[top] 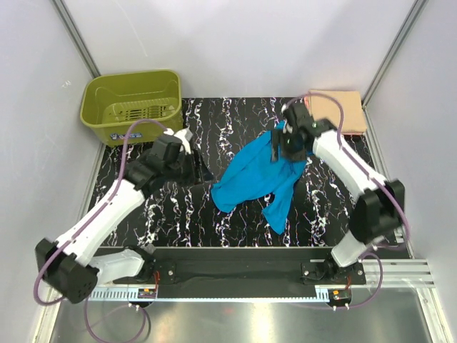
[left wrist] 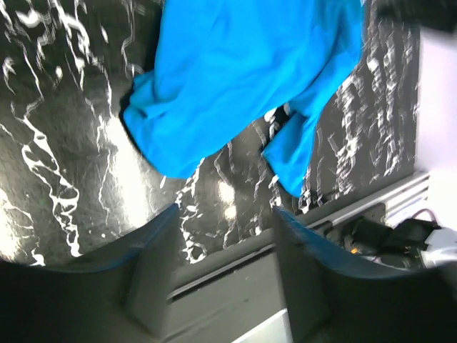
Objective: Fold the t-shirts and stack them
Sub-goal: Move the tshirt to the center of the board, then flatten the tshirt out
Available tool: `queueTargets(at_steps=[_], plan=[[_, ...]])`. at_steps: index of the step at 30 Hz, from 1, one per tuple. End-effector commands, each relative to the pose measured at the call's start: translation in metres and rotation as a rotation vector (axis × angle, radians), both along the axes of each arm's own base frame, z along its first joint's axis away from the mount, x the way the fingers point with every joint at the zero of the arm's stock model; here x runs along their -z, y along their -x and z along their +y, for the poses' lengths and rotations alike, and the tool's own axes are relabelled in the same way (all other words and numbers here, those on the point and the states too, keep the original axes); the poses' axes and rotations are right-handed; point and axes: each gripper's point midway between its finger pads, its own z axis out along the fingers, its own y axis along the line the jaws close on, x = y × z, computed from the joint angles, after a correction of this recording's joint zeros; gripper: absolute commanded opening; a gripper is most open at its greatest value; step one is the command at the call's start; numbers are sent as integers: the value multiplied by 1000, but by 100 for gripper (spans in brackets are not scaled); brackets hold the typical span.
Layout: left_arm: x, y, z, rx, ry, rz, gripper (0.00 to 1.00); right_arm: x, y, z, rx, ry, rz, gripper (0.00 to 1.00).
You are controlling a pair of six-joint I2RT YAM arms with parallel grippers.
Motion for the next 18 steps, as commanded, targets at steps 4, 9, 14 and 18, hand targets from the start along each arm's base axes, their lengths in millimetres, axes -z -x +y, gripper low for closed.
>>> queueTargets(at_steps=[4, 9, 14, 18], plan=[[69, 6, -35, 124, 56, 207, 63, 26, 110, 48, -9, -321, 117, 29], [122, 3, -44, 120, 48, 316, 76, 76, 162, 36, 87, -350, 255, 42], [152, -11, -49, 125, 3, 342, 76, 108, 180, 33, 125, -352, 315, 48], [163, -21, -59, 130, 21, 356, 74, 121, 184, 28, 158, -313, 365, 49]])
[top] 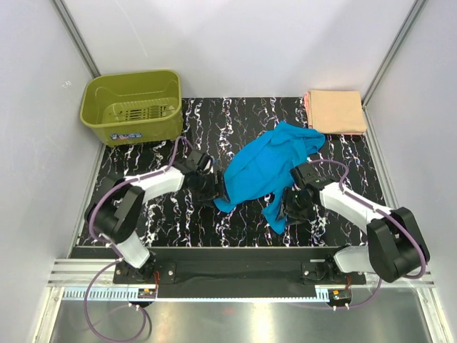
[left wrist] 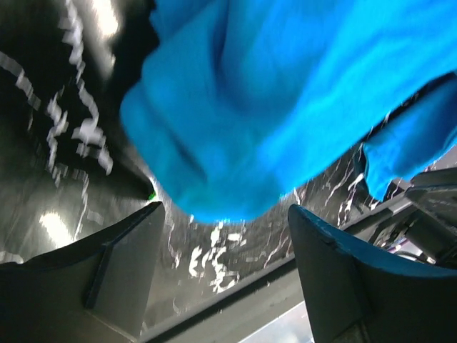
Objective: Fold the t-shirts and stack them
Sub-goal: Flatten the tshirt out
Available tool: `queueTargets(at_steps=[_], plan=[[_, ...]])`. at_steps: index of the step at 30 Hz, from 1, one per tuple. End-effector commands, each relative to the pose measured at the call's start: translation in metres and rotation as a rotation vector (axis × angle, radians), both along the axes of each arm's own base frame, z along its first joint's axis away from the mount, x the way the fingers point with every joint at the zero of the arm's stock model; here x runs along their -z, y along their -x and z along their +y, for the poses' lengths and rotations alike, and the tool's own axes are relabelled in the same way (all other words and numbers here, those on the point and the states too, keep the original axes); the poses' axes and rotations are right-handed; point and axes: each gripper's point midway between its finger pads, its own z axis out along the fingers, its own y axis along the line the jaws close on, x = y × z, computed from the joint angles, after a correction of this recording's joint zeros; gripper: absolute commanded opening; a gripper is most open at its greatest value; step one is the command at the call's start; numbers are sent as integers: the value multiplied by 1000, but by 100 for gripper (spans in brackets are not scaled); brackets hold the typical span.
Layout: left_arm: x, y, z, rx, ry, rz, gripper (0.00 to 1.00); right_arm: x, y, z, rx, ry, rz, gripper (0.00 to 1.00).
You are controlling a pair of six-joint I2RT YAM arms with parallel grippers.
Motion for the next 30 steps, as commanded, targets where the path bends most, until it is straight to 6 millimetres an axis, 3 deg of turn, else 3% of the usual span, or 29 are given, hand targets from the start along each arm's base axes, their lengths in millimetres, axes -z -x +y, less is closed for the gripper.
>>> queueTargets(at_steps=[1, 4, 6, 8, 10, 13, 15, 18, 19, 21, 28, 30], plan=[[-11, -26, -24, 22, 90, -70, 72, -3, -14, 10, 28, -35, -28, 50], [-1, -32, -23, 9, 63, -61, 65, 2, -13, 6, 43, -9, -7, 50], [4, -37, -21, 11, 48, -65, 54, 7, -10, 3, 53, 13, 20, 50], [4, -40, -19, 17, 35, -71, 34, 15, -7, 1, 64, 36, 57, 49], [-2, -42, -17, 18, 25, -77, 21, 22, -5, -1, 65, 57, 86, 45], [-19, -46, -11, 22, -2, -122, 11, 30, -6, -2, 81, 67, 97, 34], [-26, -44, 0, 21, -54, -141, 8, 34, -11, -2, 108, 75, 85, 16], [-53, -46, 17, 16, -97, -204, 8, 28, -20, -6, 137, 95, 38, 0], [-71, -50, 24, 11, -96, -254, 8, 23, -21, -7, 139, 102, 33, 0], [-80, -46, 44, -6, -153, -265, 8, 11, -28, -15, 135, 146, -10, 0], [-144, -60, 133, -98, -338, -445, 11, -116, -76, -38, 144, 219, -357, 0], [-149, -68, 145, -112, -353, -446, 12, -139, -91, -45, 139, 250, -419, 0]])
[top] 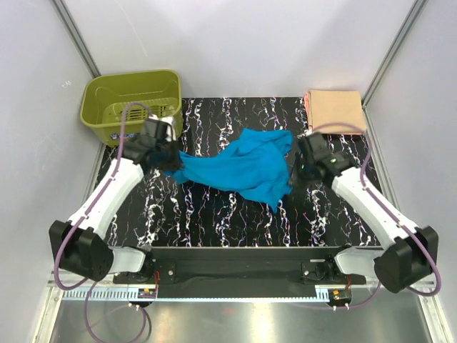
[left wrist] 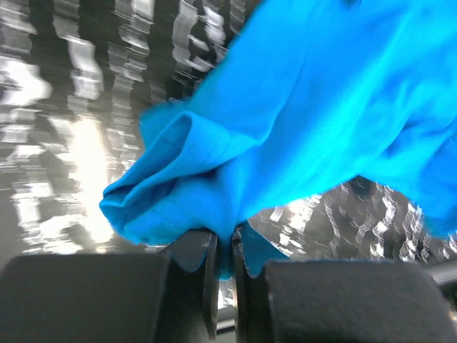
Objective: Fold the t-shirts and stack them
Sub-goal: Flatten the tshirt out
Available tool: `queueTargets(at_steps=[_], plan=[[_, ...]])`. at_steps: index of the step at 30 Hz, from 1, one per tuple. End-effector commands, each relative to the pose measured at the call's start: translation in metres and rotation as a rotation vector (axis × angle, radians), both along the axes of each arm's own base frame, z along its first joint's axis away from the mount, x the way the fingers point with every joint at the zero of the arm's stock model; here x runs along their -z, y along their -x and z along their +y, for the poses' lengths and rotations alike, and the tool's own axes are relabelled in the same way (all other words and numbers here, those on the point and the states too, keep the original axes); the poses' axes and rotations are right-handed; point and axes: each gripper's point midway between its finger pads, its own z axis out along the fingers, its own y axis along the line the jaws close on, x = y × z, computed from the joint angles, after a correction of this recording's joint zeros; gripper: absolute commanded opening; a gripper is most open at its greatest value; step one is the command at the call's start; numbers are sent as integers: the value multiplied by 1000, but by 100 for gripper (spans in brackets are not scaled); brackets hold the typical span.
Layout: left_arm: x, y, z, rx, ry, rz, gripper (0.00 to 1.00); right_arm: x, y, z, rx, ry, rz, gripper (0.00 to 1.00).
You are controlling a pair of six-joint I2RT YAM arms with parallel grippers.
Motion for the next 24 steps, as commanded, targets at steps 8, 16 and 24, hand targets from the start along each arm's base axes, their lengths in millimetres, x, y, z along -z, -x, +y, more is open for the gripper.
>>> queueTargets(at_steps=[8, 16, 24], plan=[[-59, -66, 46, -62, -77, -88, 12, -151, -62, -51, 49, 184, -294, 0], [7, -53, 52, -63, -132, 105, 16, -127, -1, -73, 127, 170, -145, 0], [-31, -72, 35, -78, -37, -17, 0, -140, -10, -65, 95, 140, -150, 0]])
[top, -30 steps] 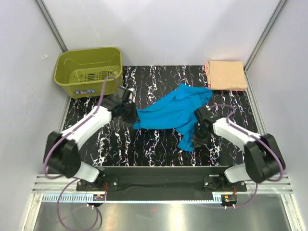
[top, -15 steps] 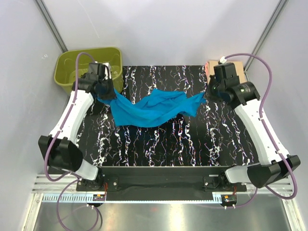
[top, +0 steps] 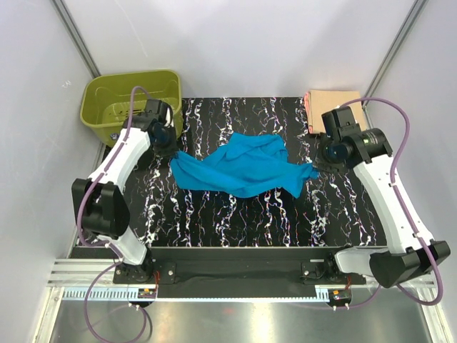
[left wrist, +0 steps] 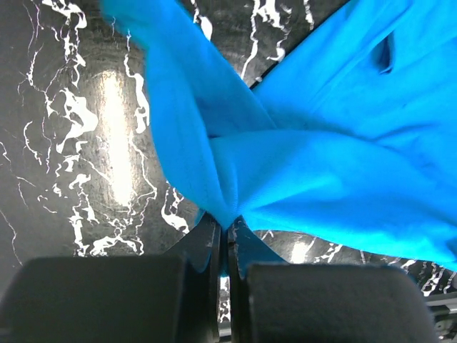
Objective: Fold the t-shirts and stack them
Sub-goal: Flatten the tshirt out
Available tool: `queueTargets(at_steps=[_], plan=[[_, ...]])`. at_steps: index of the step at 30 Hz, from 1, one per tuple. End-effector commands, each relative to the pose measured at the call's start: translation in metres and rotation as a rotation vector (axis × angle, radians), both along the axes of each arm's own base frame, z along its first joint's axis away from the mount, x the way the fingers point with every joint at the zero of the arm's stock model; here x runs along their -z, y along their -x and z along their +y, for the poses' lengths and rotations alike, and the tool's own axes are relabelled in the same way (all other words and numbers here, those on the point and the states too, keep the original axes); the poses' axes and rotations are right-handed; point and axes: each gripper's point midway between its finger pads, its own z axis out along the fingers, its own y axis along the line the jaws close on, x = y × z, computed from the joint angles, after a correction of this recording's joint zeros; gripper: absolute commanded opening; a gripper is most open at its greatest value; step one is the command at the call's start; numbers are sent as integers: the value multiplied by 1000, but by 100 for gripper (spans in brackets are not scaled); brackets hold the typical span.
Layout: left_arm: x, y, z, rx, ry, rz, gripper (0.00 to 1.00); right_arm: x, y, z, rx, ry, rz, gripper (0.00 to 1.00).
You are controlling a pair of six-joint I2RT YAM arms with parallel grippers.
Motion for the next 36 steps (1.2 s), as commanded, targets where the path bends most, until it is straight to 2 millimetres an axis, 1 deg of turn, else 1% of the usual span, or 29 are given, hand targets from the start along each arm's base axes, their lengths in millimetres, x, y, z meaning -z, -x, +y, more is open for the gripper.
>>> queueTargets(at_steps=[1, 2, 3, 4, 7, 8, 10, 11, 13, 14, 16, 17, 18, 20, 21, 22, 23, 24, 25, 26, 27, 28, 29, 30, 31, 32, 33, 35, 36], plan=[[-56, -3, -4, -15, 50, -185, 0, -28, 1, -1, -11, -19, -55, 0], [-57, 5, 0, -22, 39, -191, 0, -29, 6, 0, -19, -25, -51, 0], [-77, 21, 4, -26, 45, -250, 0, -30, 14, -1, -28, -33, -51, 0], [-65, 36, 9, -31, 32, -222, 0, -28, 25, -2, -30, -35, -24, 0], [-74, 85, 27, -56, 1, -256, 1, -24, 54, -2, -40, -75, 7, 0], [-72, 99, 29, -59, 0, -242, 2, -23, 61, 1, -52, -99, 16, 0], [-76, 115, 29, -71, 30, -274, 8, -16, 69, 3, -58, -120, 31, 0], [-70, 115, 25, -69, 50, -265, 9, -12, 69, 4, -59, -125, 36, 0], [-62, 106, 16, -73, 94, -242, 11, -5, 56, 9, -67, -130, 31, 0], [-49, 88, 4, -54, 126, -188, 11, -3, 48, 9, -61, -116, 21, 0], [-36, 66, -10, -18, 157, -129, 12, 3, 24, 8, -45, -92, 1, 0], [-3, 46, -17, -12, 147, -22, 12, 6, 15, 7, -42, -85, -3, 0], [-7, 25, -21, -1, 145, -46, 12, 17, 1, 6, -28, -83, 4, 0], [13, -5, -18, 12, 85, -24, 12, 29, -10, 12, -36, -112, 22, 0], [33, -25, -18, 16, 55, 17, 14, 43, -17, 13, -33, -115, 40, 0], [37, -37, -14, 29, 14, 22, 19, 49, -19, 18, -43, -136, 56, 0], [45, -38, -5, 18, -45, 64, 40, 58, -20, 20, -52, -142, 88, 0], [49, -48, -3, 28, -71, 77, 47, 65, -17, 20, -53, -136, 113, 0], [49, -44, 0, 28, -90, 92, 55, 70, -16, 19, -54, -131, 130, 0], [45, -40, 4, 21, -108, 85, 69, 74, -14, 21, -61, -139, 141, 0], [41, -33, 6, 15, -105, 75, 76, 80, -11, 21, -64, -140, 157, 0], [29, -16, 9, 2, -97, 49, 80, 83, -10, 22, -67, -144, 161, 0], [26, -6, 9, -6, -88, 38, 85, 86, -10, 23, -71, -148, 166, 0], [22, 5, 11, -17, -83, 31, 86, 92, -8, 23, -71, -147, 178, 0], [-2, 19, 12, -41, -57, -33, 85, 94, -7, 23, -77, -145, 182, 0], [18, 45, 16, -51, -60, 16, 84, 98, -7, 24, -81, -146, 198, 1], [17, 57, 17, -81, -38, 8, 79, 102, -6, 24, -82, -147, 206, 8], [36, 96, 14, -99, 19, 41, 74, 109, -4, 27, -95, -157, 228, 10], [48, 108, 11, -151, 55, 74, 69, 113, -3, 27, -96, -160, 235, 9]])
